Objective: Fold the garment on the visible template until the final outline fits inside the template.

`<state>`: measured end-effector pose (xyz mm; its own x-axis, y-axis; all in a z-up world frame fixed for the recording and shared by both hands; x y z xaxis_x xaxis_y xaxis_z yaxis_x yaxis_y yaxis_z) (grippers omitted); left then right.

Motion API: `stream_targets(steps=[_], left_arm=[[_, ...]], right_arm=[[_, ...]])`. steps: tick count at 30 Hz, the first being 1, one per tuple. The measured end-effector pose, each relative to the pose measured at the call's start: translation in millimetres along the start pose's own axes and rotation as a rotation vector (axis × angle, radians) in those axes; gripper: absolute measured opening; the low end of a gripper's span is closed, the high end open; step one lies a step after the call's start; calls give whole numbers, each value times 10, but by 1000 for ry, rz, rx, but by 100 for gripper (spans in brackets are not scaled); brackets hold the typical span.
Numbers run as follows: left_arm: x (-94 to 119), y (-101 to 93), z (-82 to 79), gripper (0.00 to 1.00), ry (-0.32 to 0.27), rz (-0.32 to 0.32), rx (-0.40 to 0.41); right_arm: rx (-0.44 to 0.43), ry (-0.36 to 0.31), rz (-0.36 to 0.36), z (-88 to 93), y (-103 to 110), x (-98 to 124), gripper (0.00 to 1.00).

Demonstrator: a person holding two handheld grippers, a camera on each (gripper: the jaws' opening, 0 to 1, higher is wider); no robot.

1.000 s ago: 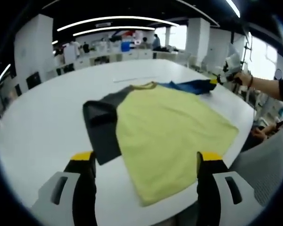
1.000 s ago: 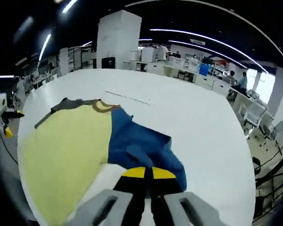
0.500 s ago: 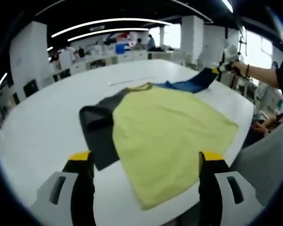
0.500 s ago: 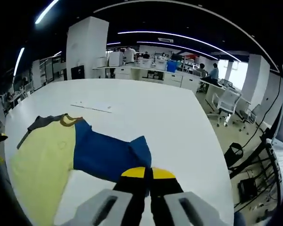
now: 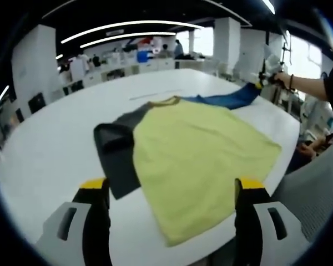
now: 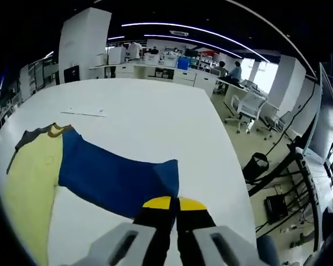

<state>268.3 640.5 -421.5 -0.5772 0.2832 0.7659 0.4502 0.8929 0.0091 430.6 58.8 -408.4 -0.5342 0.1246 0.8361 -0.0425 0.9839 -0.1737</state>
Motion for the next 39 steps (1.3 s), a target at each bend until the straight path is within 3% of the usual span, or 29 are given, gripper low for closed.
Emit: stream_targets(steps=[9, 16, 30, 39], left_arm=[[16, -8, 9, 91, 7, -2, -13], [26, -18, 20, 91, 16, 0, -13], [50, -27, 27, 93, 17, -5, -8], [60, -24, 27, 97, 20, -6, -9]], right_arm=[[9, 58, 24, 159, -74, -125, 0], [-38, 88, 9, 218, -195, -285, 0], [-59, 142, 16, 309, -93, -235, 0], [-45, 121, -19, 239, -15, -141, 0]])
Point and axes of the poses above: the point that each gripper's makers call its tool centre point, and the gripper's own axes: x roughly backward along the fingers, y roughly to its left, z roughly out of its underside, the point moved 7 cm from there along x, roughly backward along the fingers, and after that the axes turned 14 degrees about y, right-handed, at the moved point
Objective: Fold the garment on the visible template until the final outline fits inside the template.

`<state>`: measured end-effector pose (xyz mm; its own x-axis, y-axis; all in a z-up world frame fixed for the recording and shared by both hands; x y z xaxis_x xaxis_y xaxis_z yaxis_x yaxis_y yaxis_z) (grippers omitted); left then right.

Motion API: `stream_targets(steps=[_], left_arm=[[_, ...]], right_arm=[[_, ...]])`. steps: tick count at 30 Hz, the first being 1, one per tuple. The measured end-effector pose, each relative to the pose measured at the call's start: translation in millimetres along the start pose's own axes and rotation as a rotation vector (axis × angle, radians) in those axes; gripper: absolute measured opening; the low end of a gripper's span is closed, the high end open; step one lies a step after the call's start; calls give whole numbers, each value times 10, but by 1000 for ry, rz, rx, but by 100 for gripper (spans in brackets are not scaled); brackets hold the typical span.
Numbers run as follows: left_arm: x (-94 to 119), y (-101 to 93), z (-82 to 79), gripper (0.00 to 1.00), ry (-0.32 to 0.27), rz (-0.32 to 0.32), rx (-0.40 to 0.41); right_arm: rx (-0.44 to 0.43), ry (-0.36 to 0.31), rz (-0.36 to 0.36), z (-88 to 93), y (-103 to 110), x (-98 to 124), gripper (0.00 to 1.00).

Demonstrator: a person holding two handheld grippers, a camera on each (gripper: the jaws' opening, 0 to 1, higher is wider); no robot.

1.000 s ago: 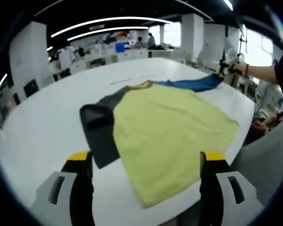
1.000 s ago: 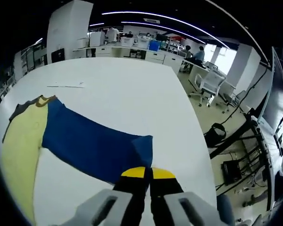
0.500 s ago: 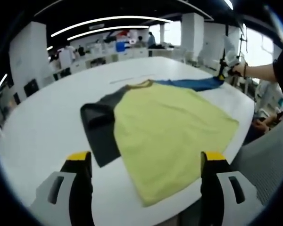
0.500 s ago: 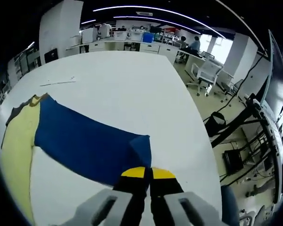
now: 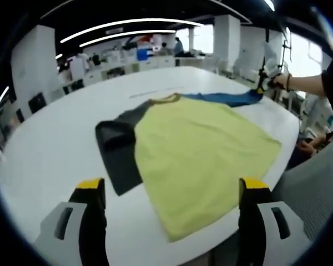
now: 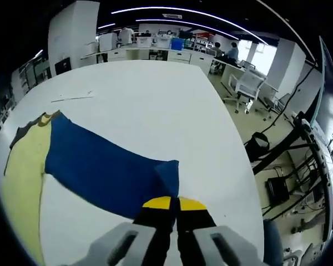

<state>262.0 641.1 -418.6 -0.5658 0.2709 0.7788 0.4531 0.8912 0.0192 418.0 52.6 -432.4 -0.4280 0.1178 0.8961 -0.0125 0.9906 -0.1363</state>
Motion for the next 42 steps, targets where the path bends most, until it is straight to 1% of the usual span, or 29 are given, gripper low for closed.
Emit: stream_targets(steps=[4, 6, 11, 19, 21, 23, 27, 30, 36, 42], left_arm=[[-6, -5, -5, 99, 1, 3, -3], [-8, 0, -10, 99, -1, -2, -1], [-11, -9, -13, 99, -1, 8, -3], [-20, -22, -3, 99, 0, 16, -2], [-21, -28, 0, 99, 3, 23, 2], [-16, -33, -9, 99, -6, 32, 11], [2, -26, -30, 99, -16, 21, 1], [4, -27, -29, 99, -10, 16, -11], [-1, -25, -2, 99, -4, 22, -6], [-6, -20, 19, 98, 1, 27, -3]], right_arm=[[1, -12, -22, -58, 36, 21, 0], [3, -14, -28, -85, 50, 26, 0], [14, -23, -44, -154, 110, 38, 0], [31, -42, -81, -285, 279, 49, 0], [33, -46, -93, -330, 335, 41, 0], [36, -51, -109, -375, 397, 37, 0], [43, -56, -135, -442, 531, 45, 0], [46, -67, -161, -496, 651, 57, 0], [60, -86, -194, -612, 861, 93, 0], [88, -95, -217, -694, 1048, 127, 0]])
Point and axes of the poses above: the point that each gripper's makers call its tool centre point, and the gripper's own axes: x roughly backward along the fingers, y roughly to its left, z roughly out of its underside, the point moved 7 cm from there along x, roughly backward along the fingers, and after that the axes turned 14 degrees about y, right-handed, at the moved point
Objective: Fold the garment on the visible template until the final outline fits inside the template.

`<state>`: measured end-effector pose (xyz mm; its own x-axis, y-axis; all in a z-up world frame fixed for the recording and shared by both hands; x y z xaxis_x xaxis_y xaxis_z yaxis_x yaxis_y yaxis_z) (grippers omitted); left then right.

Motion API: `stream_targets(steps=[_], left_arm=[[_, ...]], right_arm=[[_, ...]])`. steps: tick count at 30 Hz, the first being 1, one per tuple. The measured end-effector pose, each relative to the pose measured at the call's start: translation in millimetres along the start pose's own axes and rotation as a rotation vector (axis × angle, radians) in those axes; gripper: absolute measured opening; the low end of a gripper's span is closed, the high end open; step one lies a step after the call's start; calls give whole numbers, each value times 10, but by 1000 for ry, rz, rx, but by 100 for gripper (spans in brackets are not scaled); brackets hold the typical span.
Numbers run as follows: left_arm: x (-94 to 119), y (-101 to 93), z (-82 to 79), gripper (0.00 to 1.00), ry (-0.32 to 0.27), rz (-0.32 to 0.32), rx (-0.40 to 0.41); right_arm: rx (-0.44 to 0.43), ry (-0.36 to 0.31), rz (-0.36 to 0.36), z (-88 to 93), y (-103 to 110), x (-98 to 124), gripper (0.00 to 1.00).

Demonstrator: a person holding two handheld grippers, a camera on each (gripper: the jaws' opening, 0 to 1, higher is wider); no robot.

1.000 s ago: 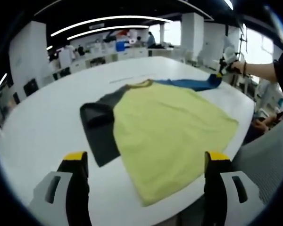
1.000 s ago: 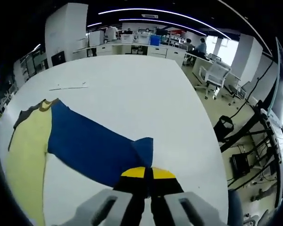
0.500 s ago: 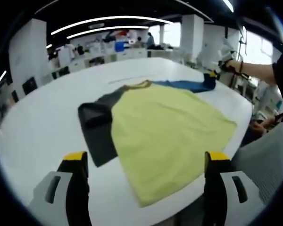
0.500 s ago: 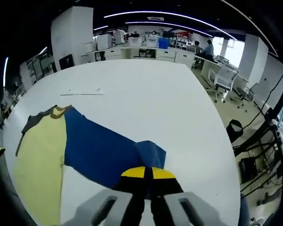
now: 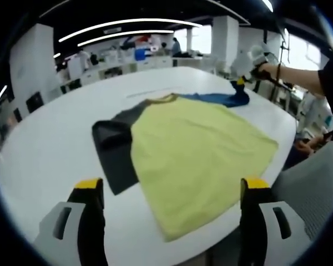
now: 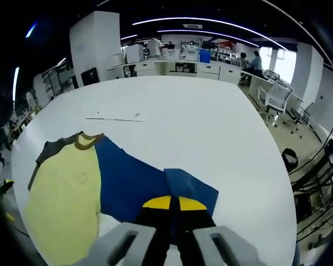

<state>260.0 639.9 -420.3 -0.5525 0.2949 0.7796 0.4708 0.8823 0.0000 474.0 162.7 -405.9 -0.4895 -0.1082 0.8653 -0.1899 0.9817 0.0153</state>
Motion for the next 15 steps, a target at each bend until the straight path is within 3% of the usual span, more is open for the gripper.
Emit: stream_targets(steps=[15], left_arm=[[14, 7, 5, 98, -2, -1, -1]], right_arm=[[51, -18, -63, -214, 424, -42, 0]])
Point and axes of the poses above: the point that each gripper's makers call its tool centre point, and the gripper's own axes: x roughly backward along the fingers, y roughly to its left, z roughly out of its underside, the point moved 7 cm from there along x, roughly backward along the fingers, and after that the axes turned 14 degrees about y, right-handed, at the moved point
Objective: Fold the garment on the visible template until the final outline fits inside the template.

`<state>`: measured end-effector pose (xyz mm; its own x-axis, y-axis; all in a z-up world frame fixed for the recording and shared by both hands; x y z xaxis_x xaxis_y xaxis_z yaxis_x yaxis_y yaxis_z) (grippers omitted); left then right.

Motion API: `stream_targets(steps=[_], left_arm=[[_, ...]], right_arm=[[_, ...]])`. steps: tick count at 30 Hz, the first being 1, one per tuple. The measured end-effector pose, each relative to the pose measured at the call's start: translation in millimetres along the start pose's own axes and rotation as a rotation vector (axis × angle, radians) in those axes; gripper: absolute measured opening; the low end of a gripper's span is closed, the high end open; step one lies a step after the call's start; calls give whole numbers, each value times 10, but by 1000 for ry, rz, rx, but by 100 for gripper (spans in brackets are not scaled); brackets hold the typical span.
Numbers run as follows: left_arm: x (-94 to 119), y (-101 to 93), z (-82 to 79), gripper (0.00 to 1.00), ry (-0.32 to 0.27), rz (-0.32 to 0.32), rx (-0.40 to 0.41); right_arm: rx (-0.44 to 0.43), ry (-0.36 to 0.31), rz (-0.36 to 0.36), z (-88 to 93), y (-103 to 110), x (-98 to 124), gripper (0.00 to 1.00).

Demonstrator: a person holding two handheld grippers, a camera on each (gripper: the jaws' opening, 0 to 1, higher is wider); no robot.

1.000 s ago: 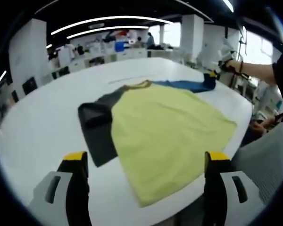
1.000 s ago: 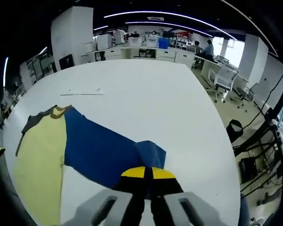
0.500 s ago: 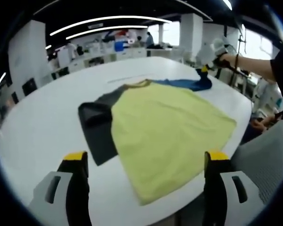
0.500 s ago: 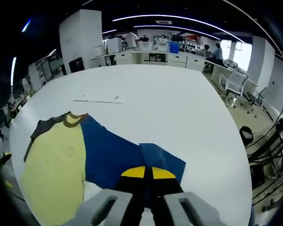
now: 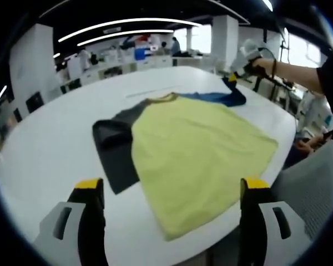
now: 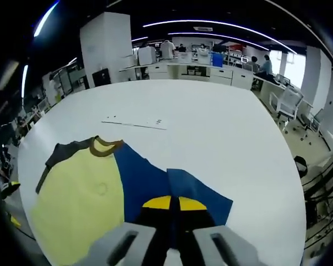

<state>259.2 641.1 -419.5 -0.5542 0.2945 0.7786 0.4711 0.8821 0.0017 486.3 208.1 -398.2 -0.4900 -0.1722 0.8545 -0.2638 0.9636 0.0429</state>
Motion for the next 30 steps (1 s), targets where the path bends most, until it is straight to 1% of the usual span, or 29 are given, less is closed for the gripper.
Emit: stream_targets(steps=[5, 11, 22, 30], left_arm=[[-10, -10, -2, 98, 3, 2, -1], [-19, -23, -2, 98, 3, 5, 1], [-26, -25, -5, 98, 3, 8, 4], [-22, -8, -16, 98, -1, 1, 7]], right_arm=[[19, -11, -22, -63, 137, -21, 0], [39, -4, -44, -101, 283, -72, 0], [26, -18, -105, -204, 549, -144, 0], [29, -24, -130, -252, 753, -223, 0]])
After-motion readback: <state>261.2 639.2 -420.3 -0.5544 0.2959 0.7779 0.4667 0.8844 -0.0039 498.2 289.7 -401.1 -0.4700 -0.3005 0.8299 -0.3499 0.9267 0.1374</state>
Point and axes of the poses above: the point that each gripper's makers call its tool centre point, and the gripper's own axes: x roughly backward along the fingers, y roughly to its left, z roughly out of its underside, the point moved 7 cm from there along x, roughly backward along the fingers, and after that the axes turned 14 degrees about y, right-handed, at the moved point
